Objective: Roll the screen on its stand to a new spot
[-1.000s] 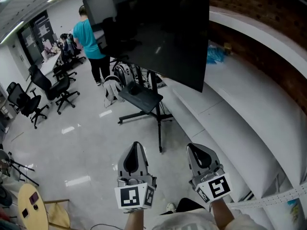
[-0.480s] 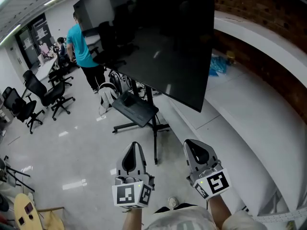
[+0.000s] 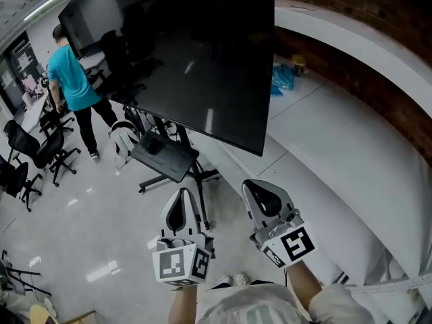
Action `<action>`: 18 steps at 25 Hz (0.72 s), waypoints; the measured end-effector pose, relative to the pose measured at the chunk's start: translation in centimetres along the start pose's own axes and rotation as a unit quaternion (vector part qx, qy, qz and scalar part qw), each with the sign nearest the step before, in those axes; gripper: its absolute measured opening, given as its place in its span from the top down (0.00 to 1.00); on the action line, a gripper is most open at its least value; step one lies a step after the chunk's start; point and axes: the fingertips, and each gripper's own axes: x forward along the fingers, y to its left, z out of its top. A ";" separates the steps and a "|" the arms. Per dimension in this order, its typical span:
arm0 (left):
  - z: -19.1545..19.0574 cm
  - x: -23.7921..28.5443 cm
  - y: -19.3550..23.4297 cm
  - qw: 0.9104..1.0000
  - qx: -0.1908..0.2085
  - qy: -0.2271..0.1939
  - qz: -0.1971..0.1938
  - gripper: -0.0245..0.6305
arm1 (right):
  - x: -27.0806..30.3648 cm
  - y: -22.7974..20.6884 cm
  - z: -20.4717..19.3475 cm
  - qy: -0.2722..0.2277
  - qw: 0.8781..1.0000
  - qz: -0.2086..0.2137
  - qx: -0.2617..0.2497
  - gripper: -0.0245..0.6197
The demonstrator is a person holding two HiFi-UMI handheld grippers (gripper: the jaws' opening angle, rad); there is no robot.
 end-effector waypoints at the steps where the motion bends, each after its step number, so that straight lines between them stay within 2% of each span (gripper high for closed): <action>1: 0.2 0.6 -0.3 1.000 0.000 0.000 -0.003 0.94 | 0.2 -0.3 0.4 -0.004 1.000 -0.003 -0.007 0.93; 4: 0.7 2.5 -1.1 1.000 0.000 -0.008 -0.009 0.94 | 0.8 -1.6 0.8 0.000 0.999 -0.011 -0.031 0.93; 7: 1.4 4.4 -2.5 0.999 0.003 -0.015 -0.038 0.93 | 1.8 -2.5 1.0 0.003 0.998 0.000 -0.057 0.93; 8: 1.6 5.0 -3.0 0.999 0.004 -0.018 -0.049 0.93 | 2.1 -2.8 1.3 0.002 0.998 0.007 -0.064 0.89; 9: 1.8 5.6 -3.6 0.998 0.003 -0.020 -0.061 0.92 | 2.4 -3.4 1.6 0.001 0.998 0.009 -0.068 0.68; 10: 1.9 6.1 -4.2 0.997 0.002 -0.022 -0.072 0.89 | 2.7 -4.3 1.9 -0.001 0.998 0.005 -0.068 0.57; 12: 2.0 7.3 -5.5 0.995 -0.001 -0.021 -0.098 0.76 | 3.5 -7.1 2.3 -0.004 0.998 -0.019 -0.061 0.56; 13: 1.9 7.9 -6.1 0.994 -0.002 -0.017 -0.109 0.73 | 4.1 -8.8 2.2 -0.003 0.998 -0.032 -0.051 0.55; 18: 0.3 9.8 -7.9 0.990 0.006 0.009 -0.138 0.71 | 7.8 -15.5 -0.3 0.033 0.997 -0.070 0.011 0.55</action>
